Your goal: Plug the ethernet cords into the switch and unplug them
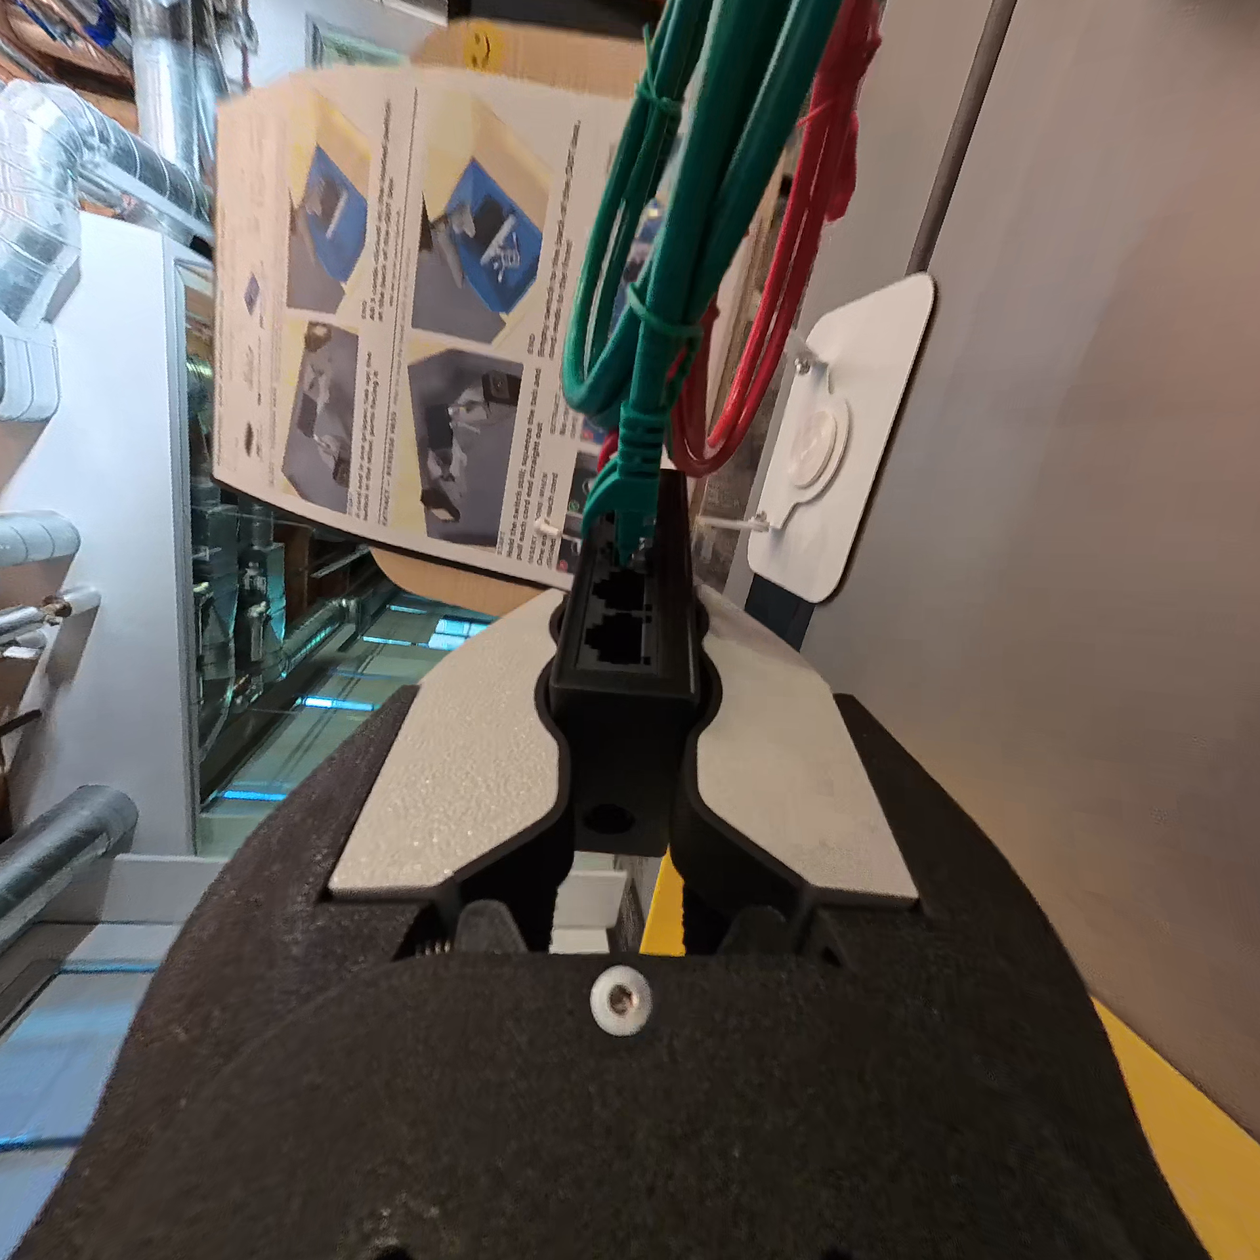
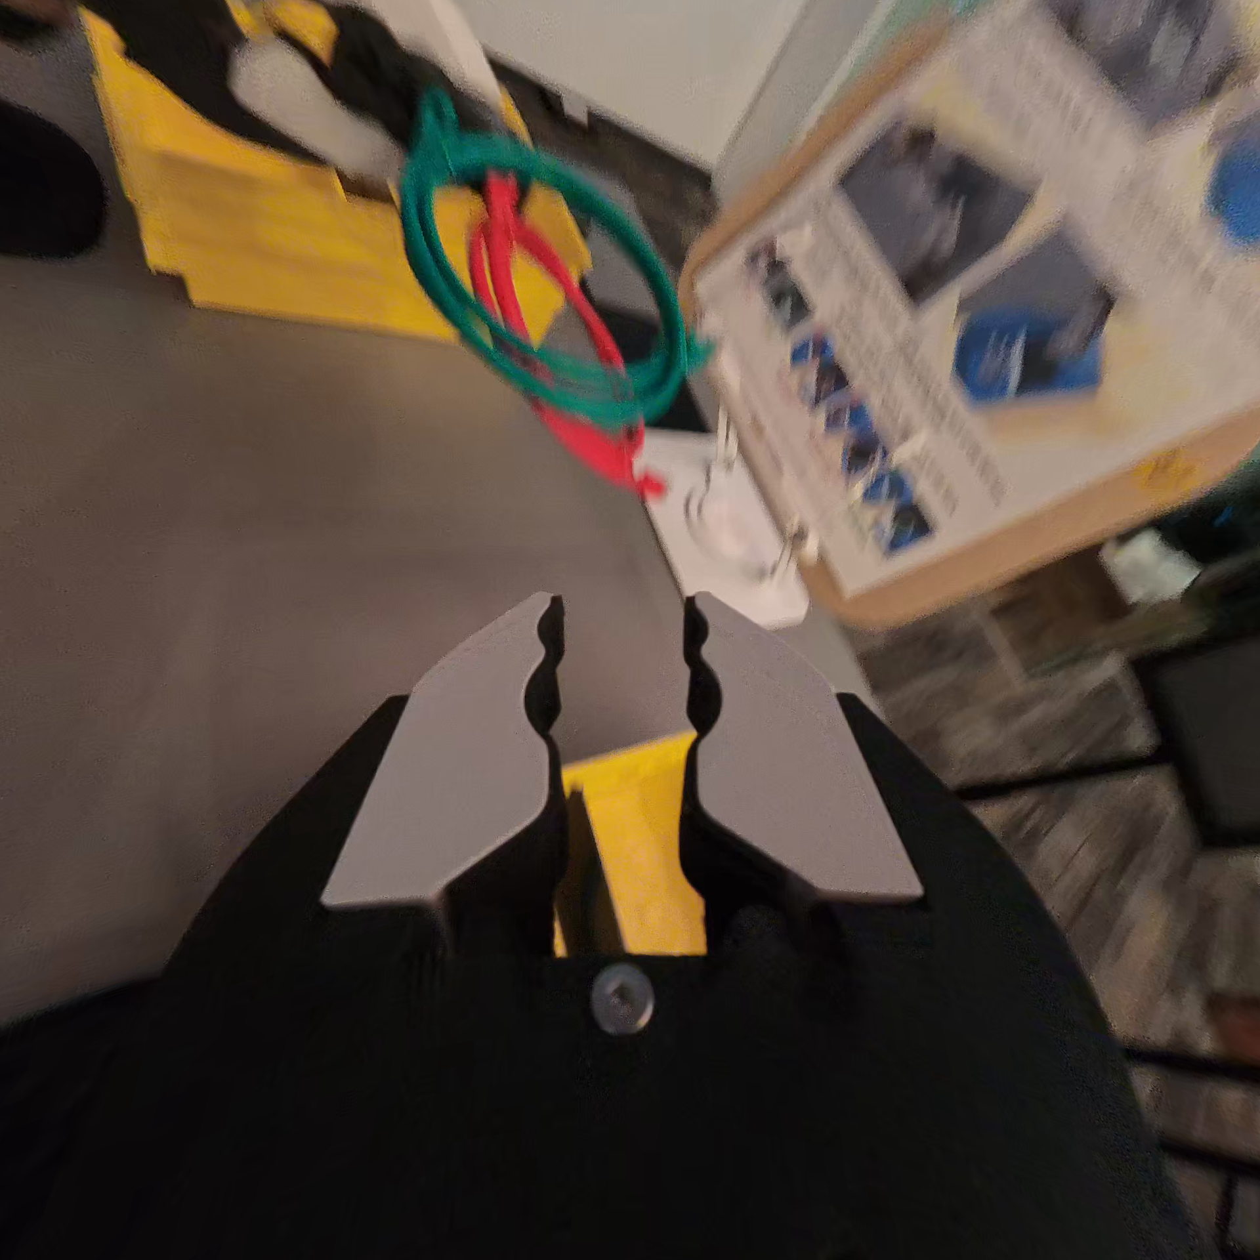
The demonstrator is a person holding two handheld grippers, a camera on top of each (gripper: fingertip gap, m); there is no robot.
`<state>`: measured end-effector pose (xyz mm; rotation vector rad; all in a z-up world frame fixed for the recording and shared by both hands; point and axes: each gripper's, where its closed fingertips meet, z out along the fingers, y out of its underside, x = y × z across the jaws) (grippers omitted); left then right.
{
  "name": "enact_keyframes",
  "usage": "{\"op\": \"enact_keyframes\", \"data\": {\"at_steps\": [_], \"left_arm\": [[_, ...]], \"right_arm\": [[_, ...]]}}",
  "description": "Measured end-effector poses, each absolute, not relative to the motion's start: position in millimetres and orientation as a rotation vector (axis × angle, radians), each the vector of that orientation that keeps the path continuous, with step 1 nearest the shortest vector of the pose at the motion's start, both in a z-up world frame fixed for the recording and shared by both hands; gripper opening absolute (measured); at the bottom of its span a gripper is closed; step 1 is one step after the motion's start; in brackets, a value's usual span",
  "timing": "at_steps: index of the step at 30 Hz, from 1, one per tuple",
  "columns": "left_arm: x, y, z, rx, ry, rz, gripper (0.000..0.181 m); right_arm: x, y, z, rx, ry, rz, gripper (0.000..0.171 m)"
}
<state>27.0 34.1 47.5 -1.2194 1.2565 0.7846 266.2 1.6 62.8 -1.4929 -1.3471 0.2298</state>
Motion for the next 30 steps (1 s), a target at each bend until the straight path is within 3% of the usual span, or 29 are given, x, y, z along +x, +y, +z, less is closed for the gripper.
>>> {"op": "enact_keyframes", "data": {"at_steps": [4,10,21,30], "left_arm": [[45,20,51,-1.154,1.283,0.734,0.03],[61,7,44,-1.171,1.341,0.701,0.03],[73,-3,42,-1.169,1.363,0.591,0.03],[96,-35,49,-1.115,1.407,0.46,0.031]], "right_arm": [[212,-36,98,-1.165,-1.425,0.175,0.035],[150,-73,101,-0.939,-1.513,0.118,0.03],[121,-96,93,-1.085,-1.315,0.385,0.03],[136,-123,97,-1.318,-1.208,0.363,0.03]]}}
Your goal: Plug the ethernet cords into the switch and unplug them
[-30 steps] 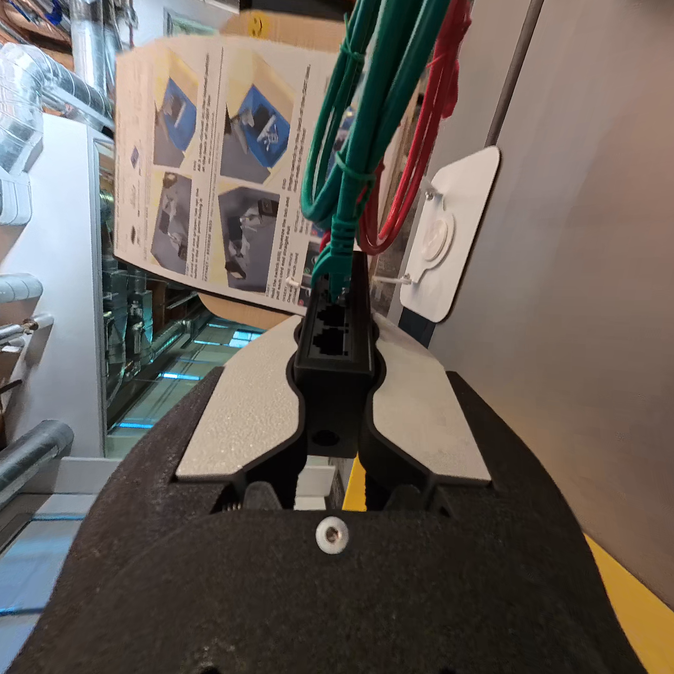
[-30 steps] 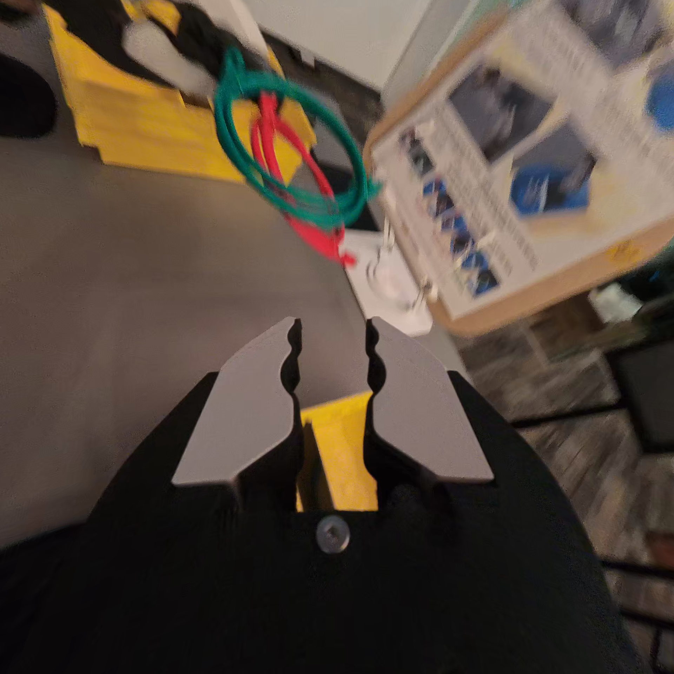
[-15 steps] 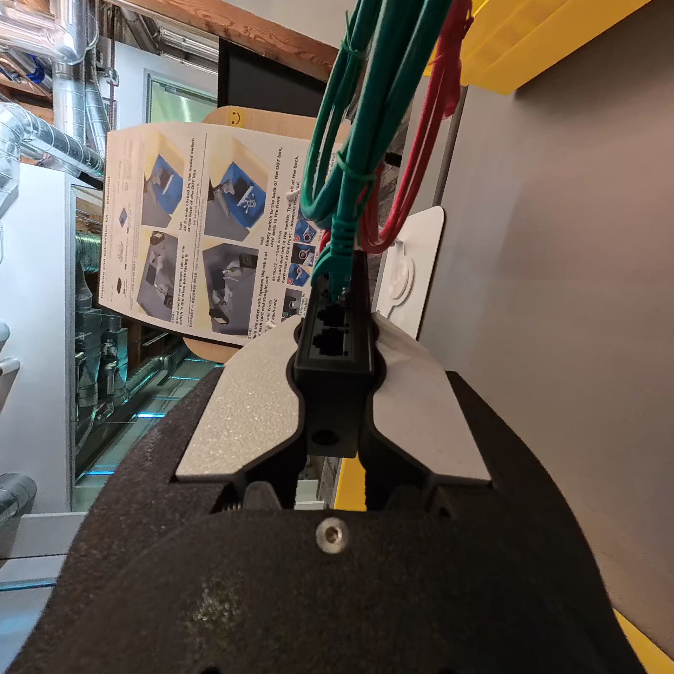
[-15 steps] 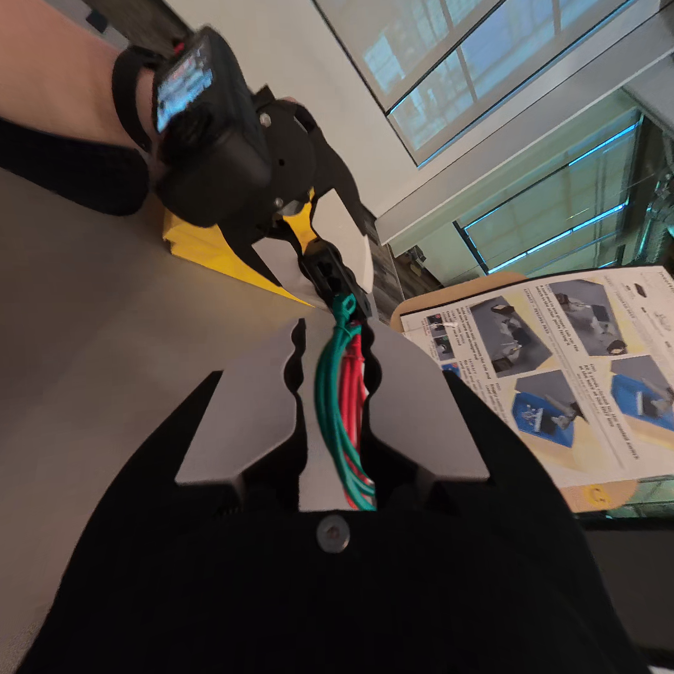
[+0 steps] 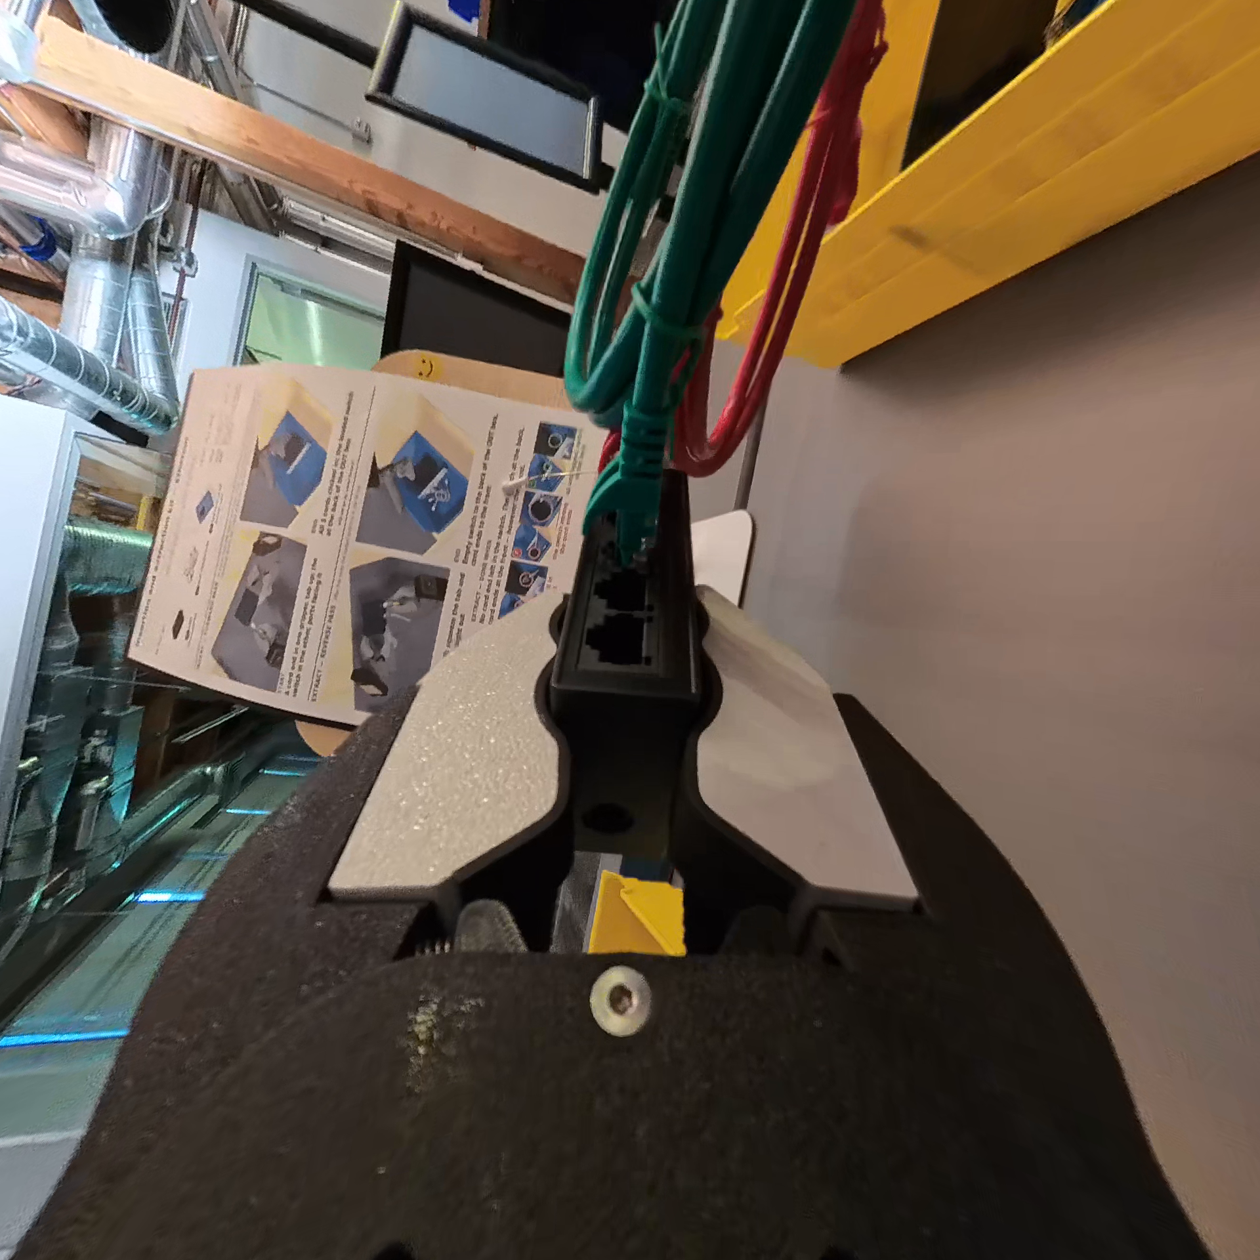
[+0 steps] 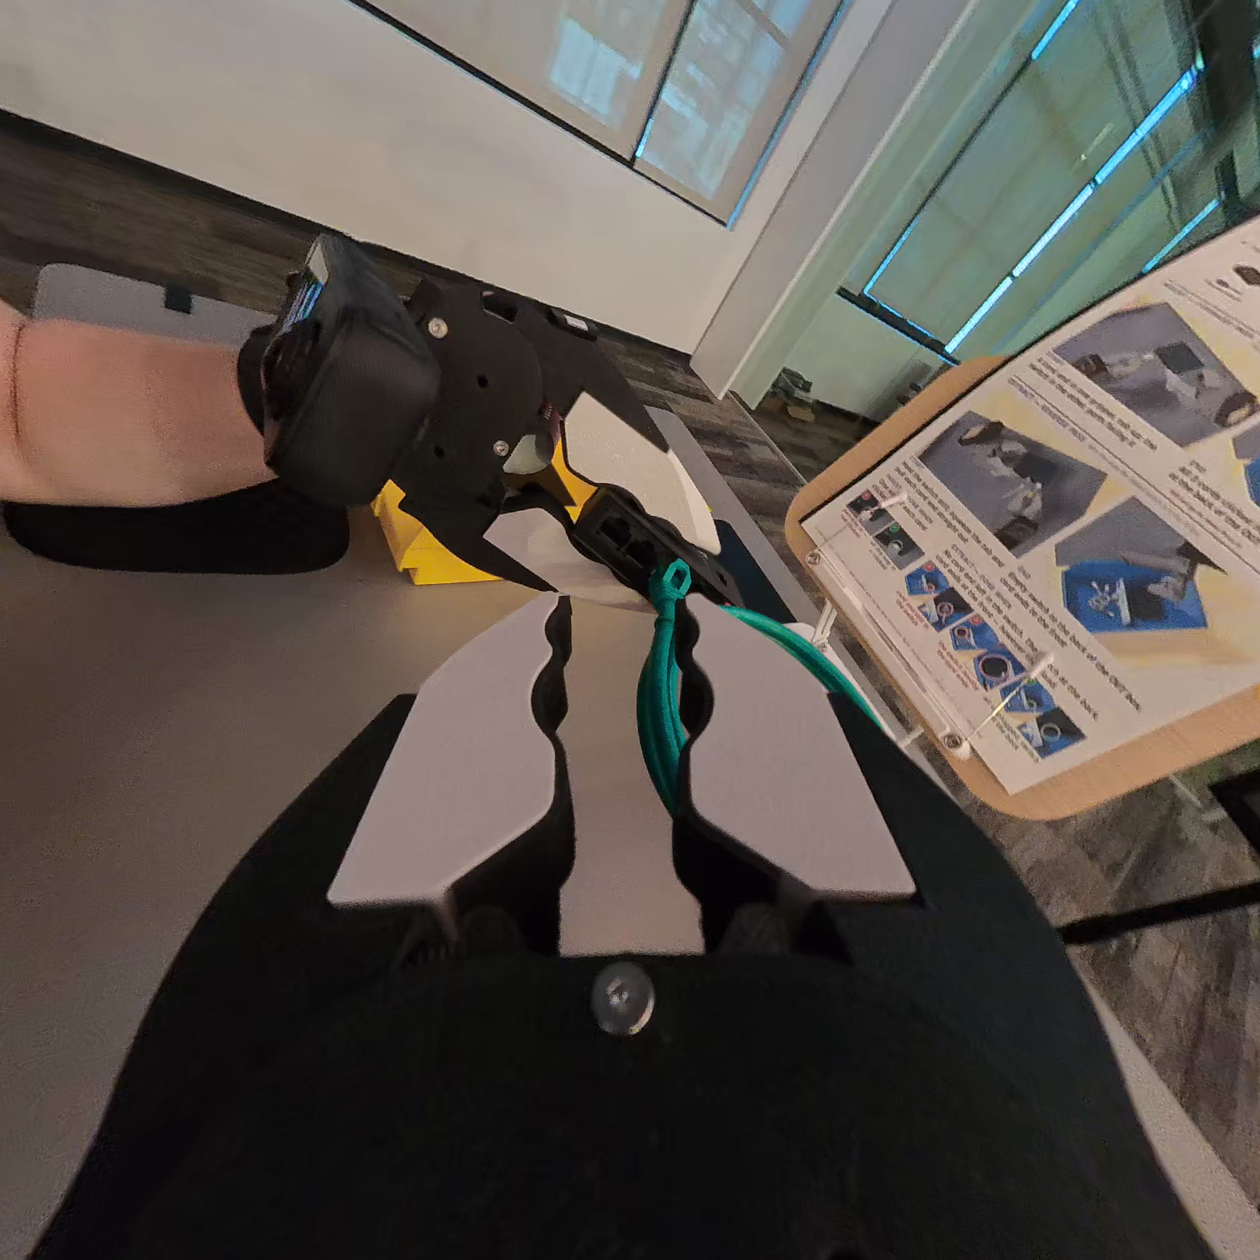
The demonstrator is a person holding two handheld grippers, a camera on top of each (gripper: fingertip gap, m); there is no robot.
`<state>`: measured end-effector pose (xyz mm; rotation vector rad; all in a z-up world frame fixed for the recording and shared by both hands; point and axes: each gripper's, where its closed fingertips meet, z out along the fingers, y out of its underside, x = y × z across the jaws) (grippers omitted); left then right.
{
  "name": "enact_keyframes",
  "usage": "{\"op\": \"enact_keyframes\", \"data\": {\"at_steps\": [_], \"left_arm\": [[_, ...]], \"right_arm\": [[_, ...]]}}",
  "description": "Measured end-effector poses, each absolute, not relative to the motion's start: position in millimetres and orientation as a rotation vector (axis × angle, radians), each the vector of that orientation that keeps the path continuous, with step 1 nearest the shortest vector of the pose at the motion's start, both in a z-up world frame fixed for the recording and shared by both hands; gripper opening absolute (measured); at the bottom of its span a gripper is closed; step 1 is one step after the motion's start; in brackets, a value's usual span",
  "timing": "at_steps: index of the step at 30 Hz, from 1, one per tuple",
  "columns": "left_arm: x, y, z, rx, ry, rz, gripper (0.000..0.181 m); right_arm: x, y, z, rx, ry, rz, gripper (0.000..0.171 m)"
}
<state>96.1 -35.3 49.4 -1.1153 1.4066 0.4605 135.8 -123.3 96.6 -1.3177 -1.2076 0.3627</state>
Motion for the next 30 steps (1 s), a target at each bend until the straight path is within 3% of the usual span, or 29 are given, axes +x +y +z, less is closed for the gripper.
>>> {"op": "enact_keyframes", "data": {"at_steps": [13,30], "left_arm": [[117,-59,44,-1.095,1.459,0.355,0.03],[113,-60,55,-1.083,1.432,0.359,0.03]], "right_arm": [[150,-174,138,-1.423,-0.969,0.335,0.03],[141,-176,130,-1.445,-0.983,0.304,0.03]]}}
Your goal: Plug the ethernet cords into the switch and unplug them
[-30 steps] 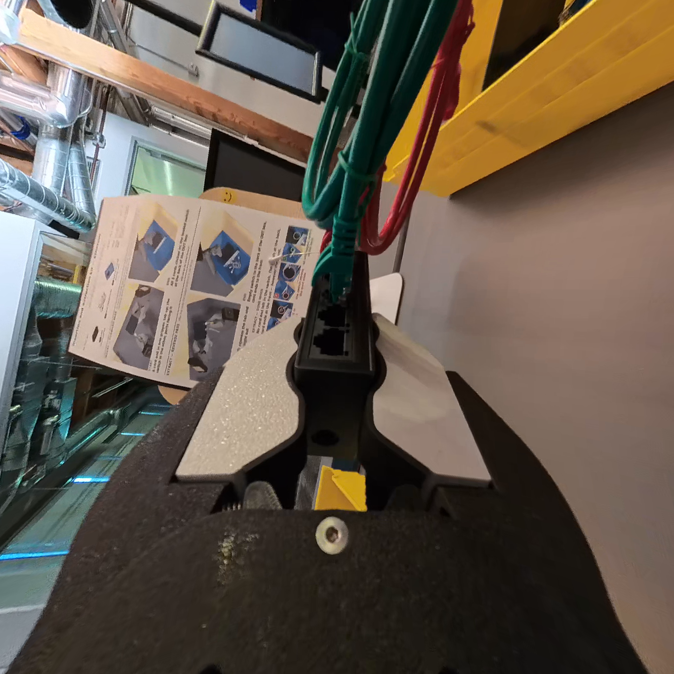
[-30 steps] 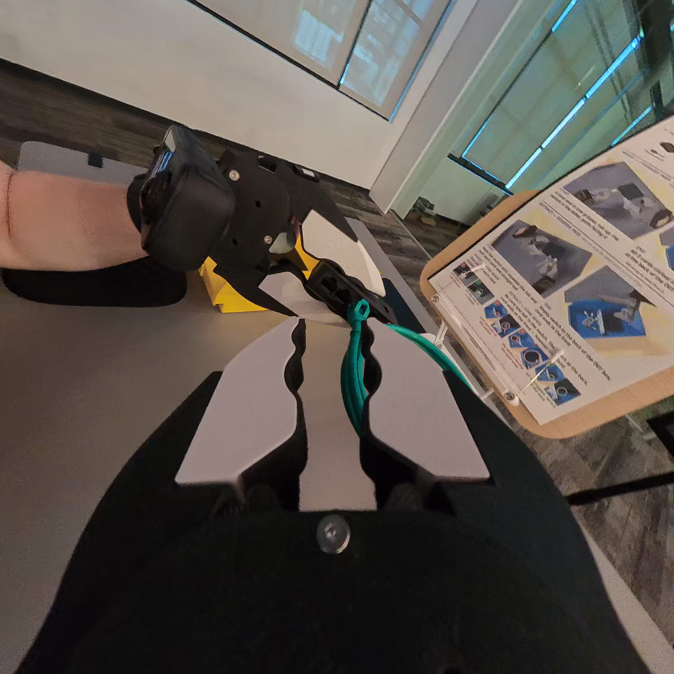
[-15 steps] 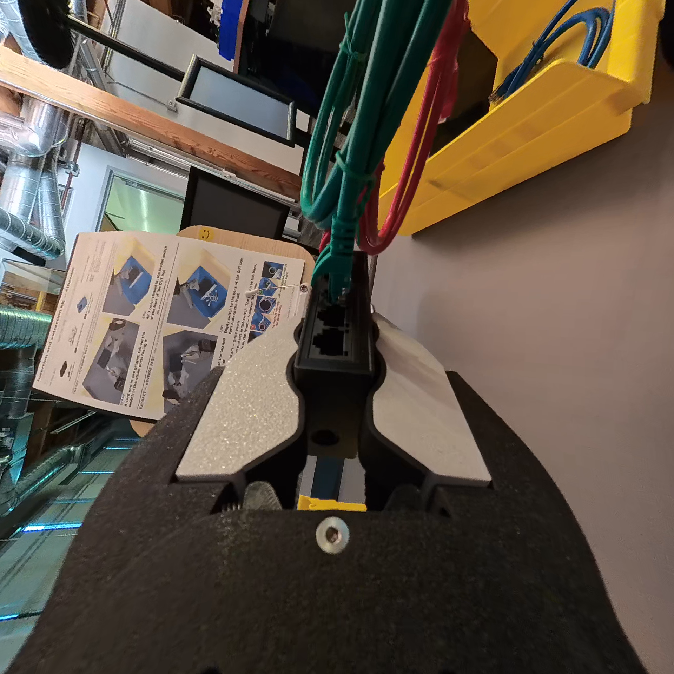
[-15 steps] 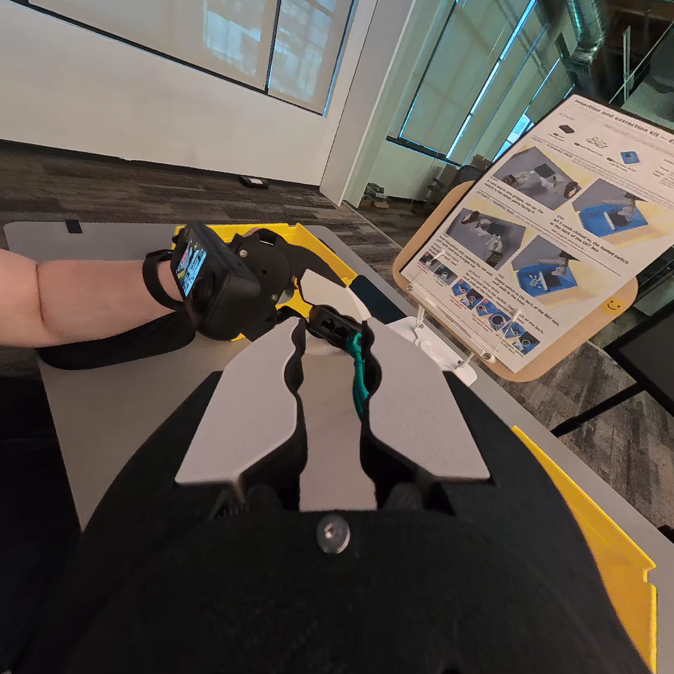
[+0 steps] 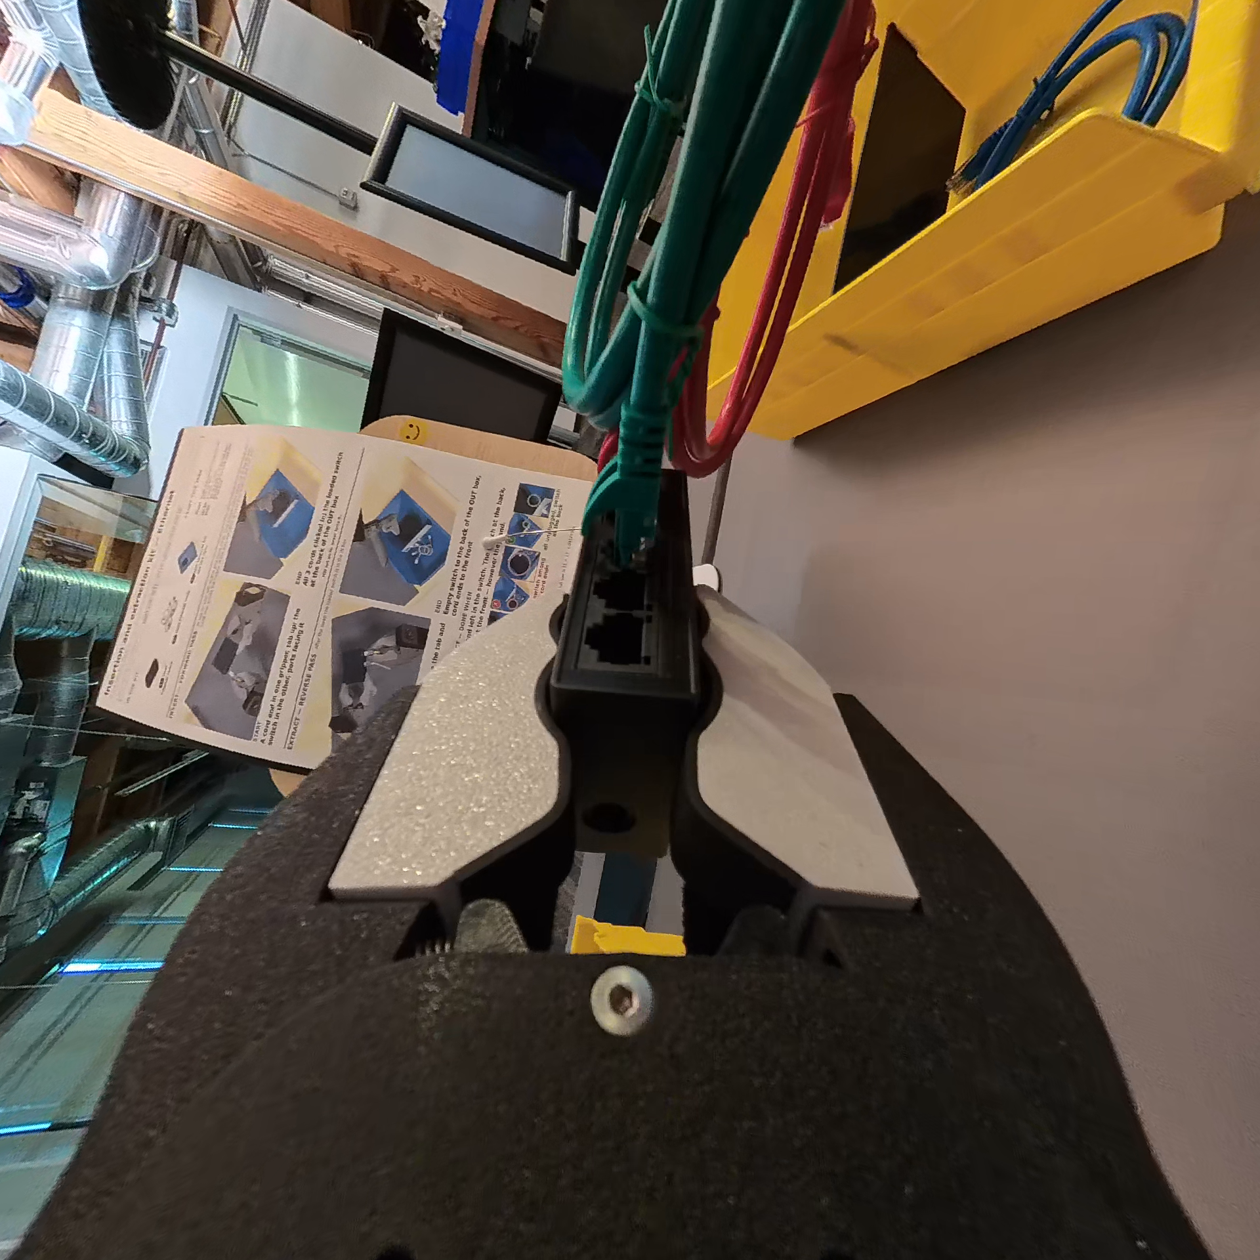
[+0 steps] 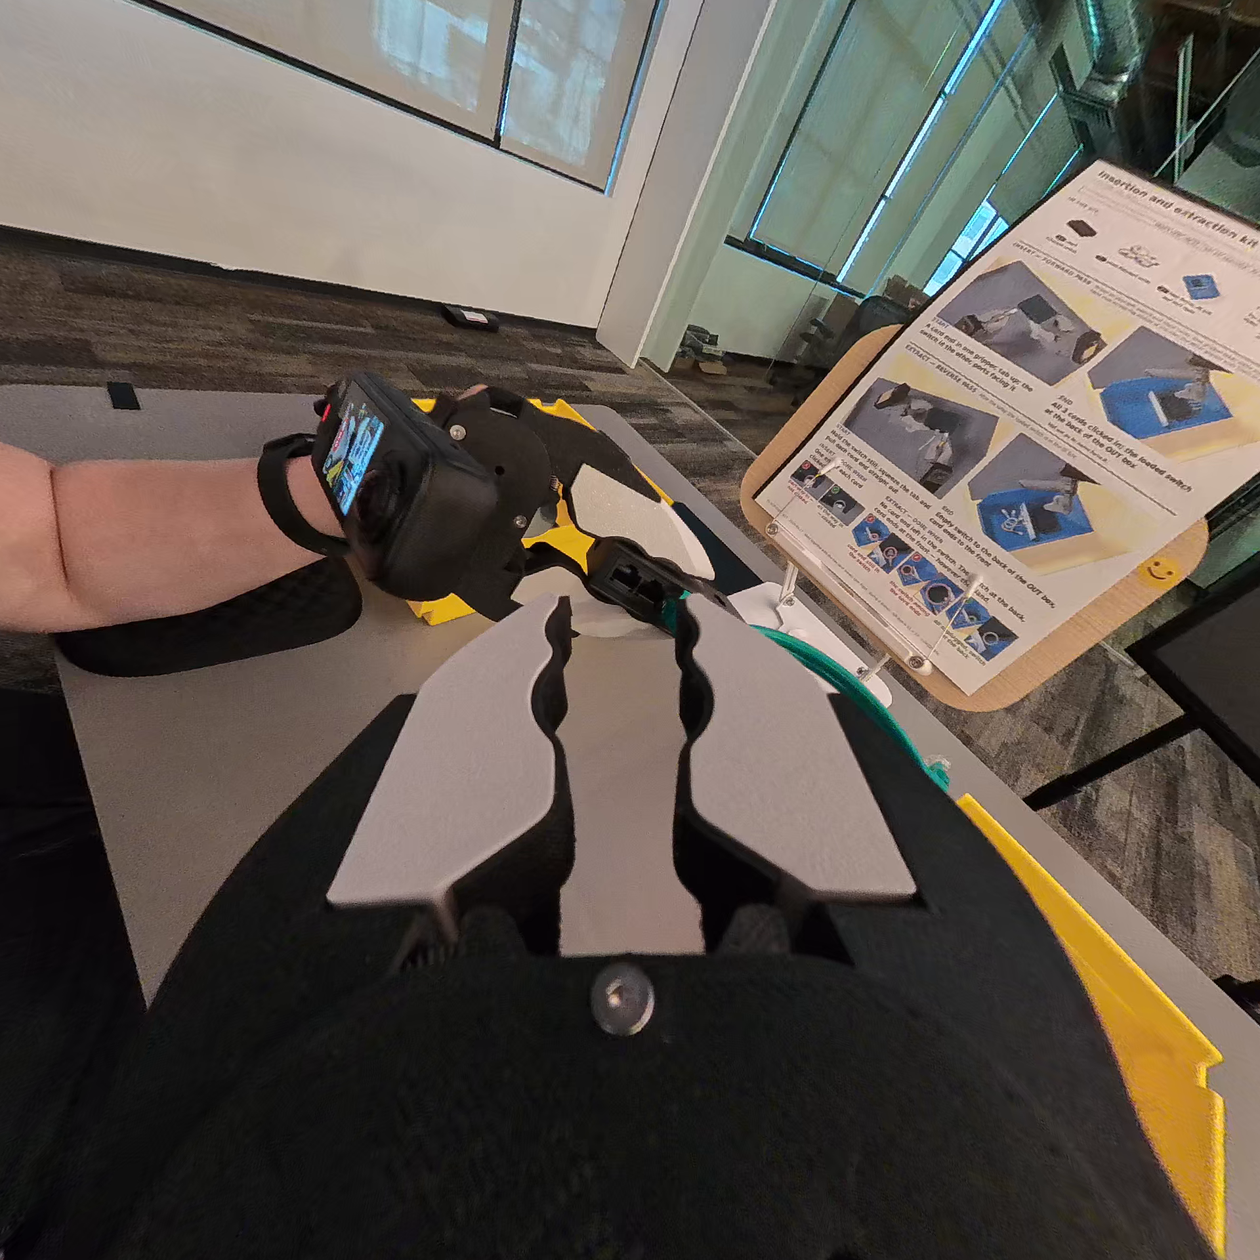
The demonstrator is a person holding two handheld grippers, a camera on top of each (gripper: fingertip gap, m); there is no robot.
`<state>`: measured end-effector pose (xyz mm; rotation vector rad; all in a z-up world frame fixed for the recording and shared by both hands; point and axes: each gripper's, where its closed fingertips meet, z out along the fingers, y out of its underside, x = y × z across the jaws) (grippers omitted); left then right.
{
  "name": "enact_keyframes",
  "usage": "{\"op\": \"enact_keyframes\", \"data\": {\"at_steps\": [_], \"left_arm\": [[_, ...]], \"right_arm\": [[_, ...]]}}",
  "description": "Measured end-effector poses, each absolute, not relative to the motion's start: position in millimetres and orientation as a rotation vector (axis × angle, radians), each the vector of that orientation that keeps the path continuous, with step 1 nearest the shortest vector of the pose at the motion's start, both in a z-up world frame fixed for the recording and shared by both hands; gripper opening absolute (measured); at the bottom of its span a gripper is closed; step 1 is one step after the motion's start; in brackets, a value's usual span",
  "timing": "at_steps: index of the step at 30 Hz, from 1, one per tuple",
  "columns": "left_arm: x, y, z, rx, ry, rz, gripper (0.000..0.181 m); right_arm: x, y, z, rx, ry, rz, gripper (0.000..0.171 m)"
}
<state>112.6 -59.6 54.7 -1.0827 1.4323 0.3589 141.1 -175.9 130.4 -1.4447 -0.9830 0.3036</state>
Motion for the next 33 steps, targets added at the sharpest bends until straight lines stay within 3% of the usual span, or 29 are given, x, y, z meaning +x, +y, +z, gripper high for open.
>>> {"op": "enact_keyframes", "data": {"at_steps": [33], "left_arm": [[97,-66,74,-1.095,1.39,0.304,0.03]], "right_arm": [[132,-170,137,-1.566,-0.934,0.208,0.03]]}}
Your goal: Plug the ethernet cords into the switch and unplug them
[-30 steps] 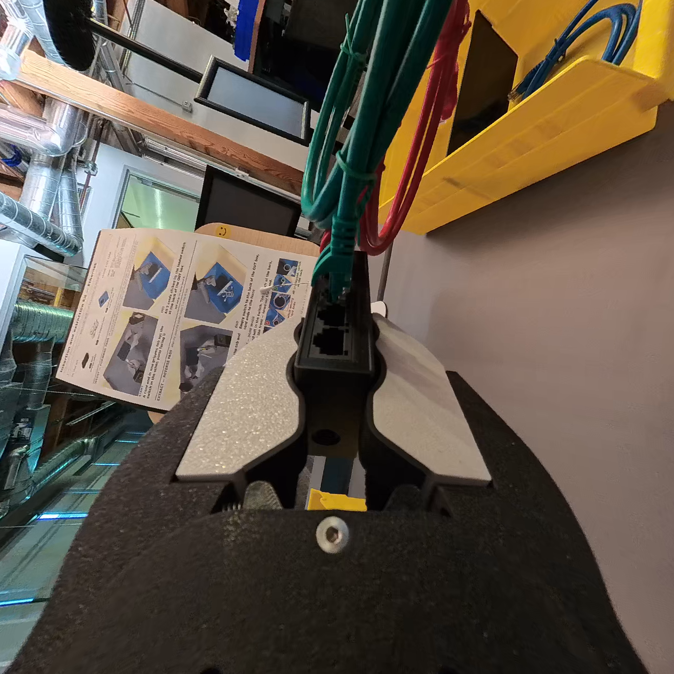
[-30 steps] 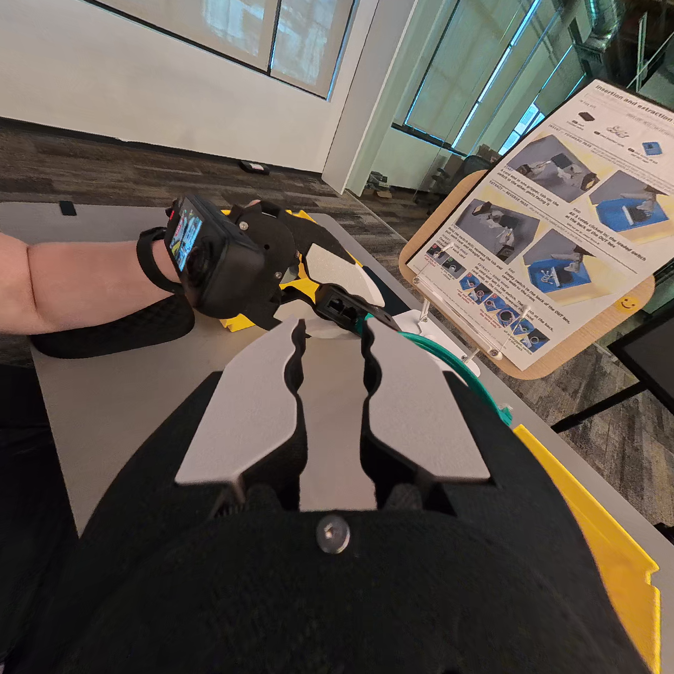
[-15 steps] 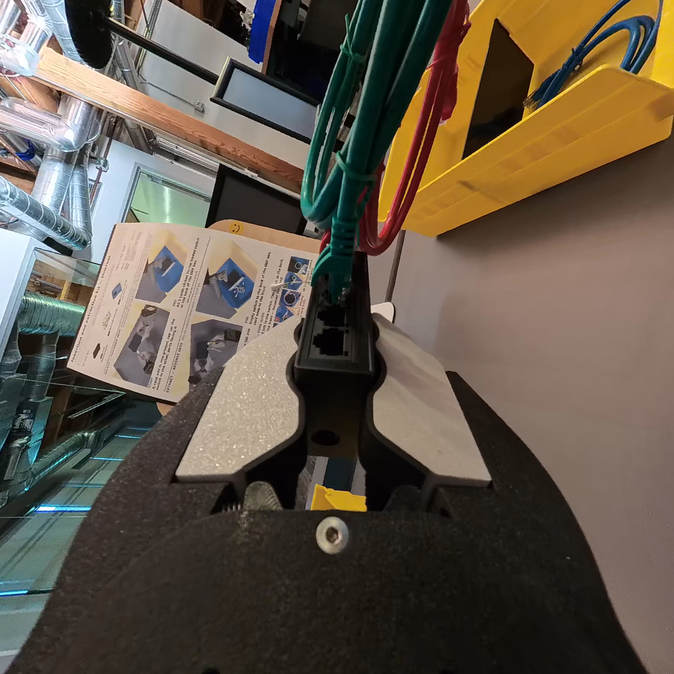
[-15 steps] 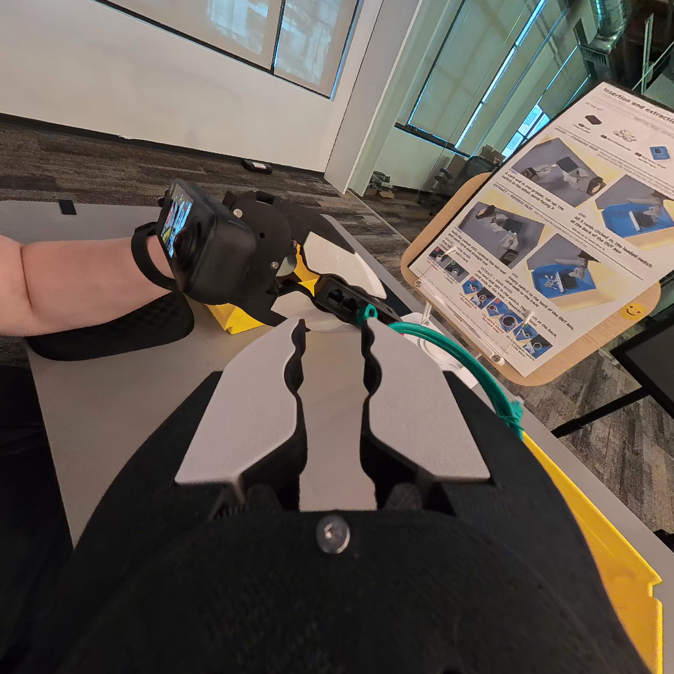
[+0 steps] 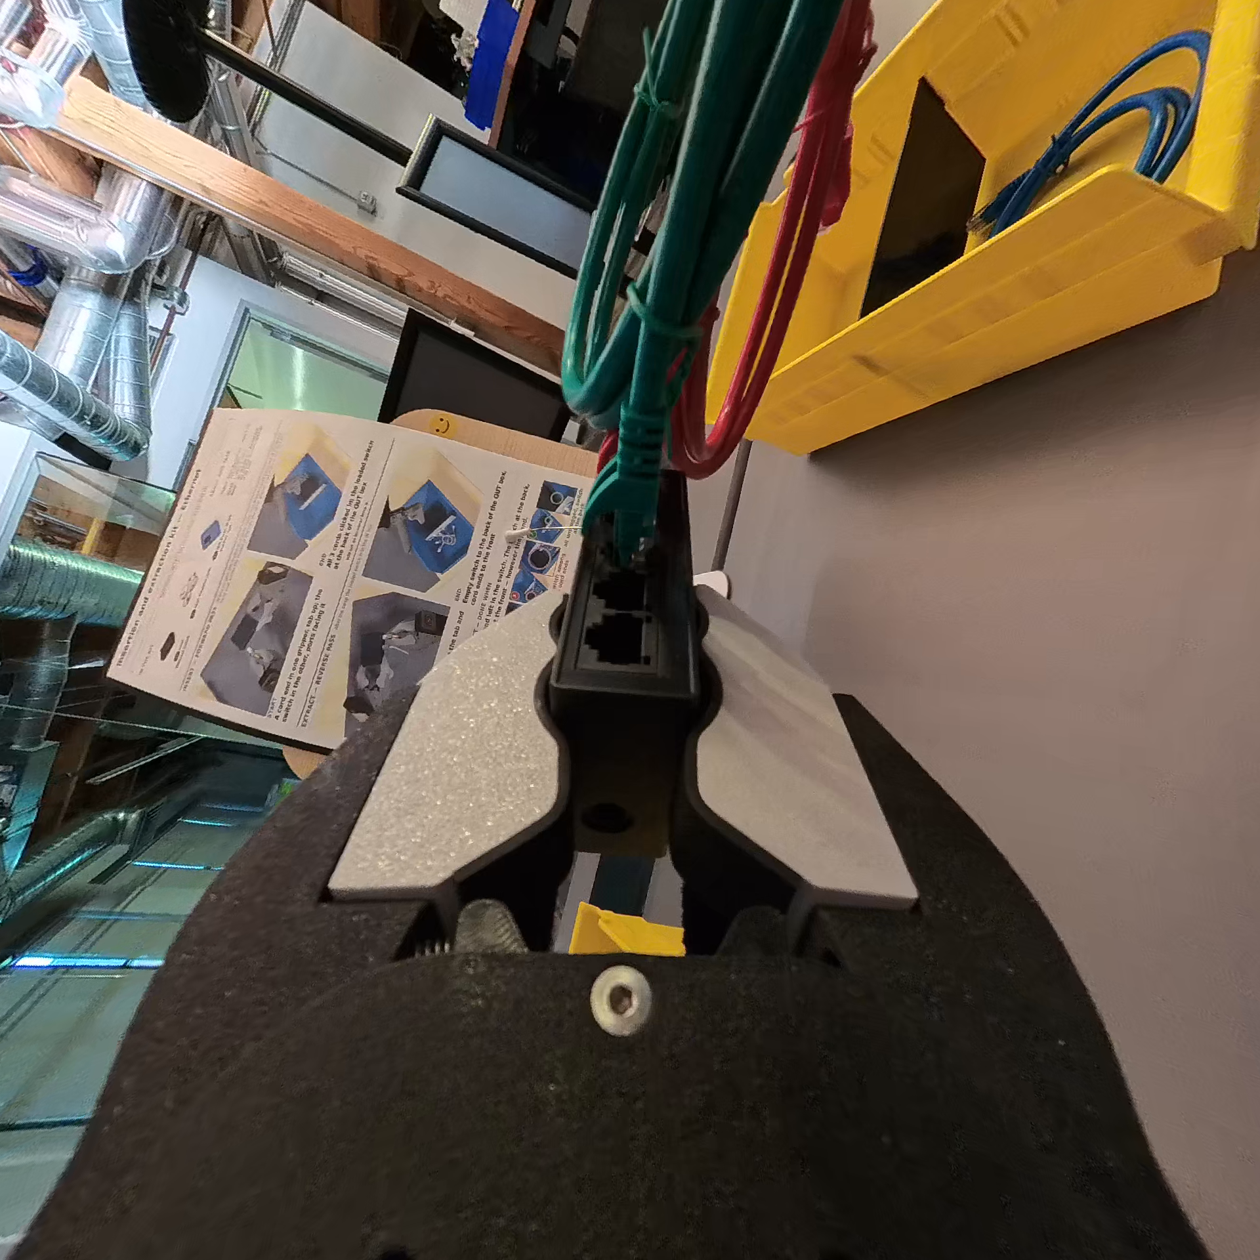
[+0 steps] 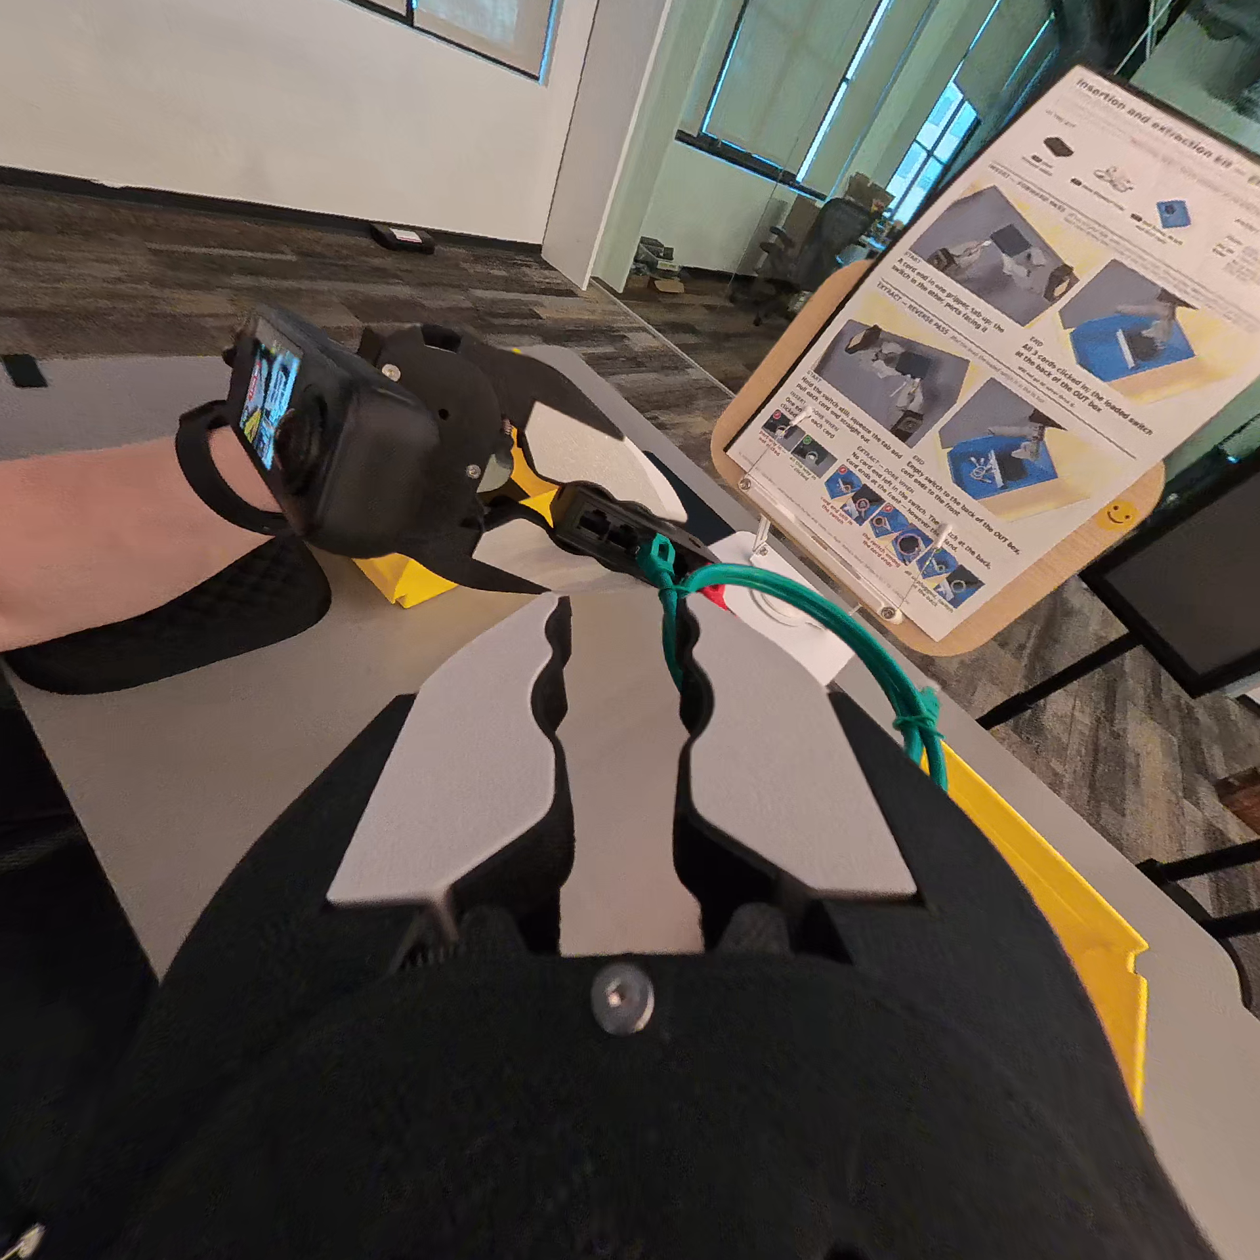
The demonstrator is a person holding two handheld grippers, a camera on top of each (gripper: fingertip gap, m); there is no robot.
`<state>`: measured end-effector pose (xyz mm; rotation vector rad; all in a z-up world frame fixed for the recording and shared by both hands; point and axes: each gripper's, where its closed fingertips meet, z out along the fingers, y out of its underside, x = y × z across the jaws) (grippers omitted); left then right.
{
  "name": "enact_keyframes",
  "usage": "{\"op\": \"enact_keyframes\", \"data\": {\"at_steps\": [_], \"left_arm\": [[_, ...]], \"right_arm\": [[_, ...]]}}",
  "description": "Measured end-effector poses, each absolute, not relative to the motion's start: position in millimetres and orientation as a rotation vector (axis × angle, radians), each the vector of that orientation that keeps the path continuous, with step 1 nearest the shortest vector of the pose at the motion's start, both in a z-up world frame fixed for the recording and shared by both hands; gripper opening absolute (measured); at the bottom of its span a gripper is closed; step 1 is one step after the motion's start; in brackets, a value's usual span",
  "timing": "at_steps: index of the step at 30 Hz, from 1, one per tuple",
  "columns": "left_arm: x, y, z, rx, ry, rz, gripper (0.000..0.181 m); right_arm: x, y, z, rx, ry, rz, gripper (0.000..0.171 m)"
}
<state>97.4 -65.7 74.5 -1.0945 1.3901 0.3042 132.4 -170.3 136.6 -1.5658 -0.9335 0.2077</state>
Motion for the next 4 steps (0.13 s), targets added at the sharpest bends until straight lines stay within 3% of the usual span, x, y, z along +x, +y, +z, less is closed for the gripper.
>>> {"op": "enact_keyframes", "data": {"at_steps": [4], "left_arm": [[101.7,-73.4,74.5,-1.079,1.405,0.273,0.03]], "right_arm": [[127.5,-176.8,138.6,-1.582,-0.936,0.162,0.03]]}}
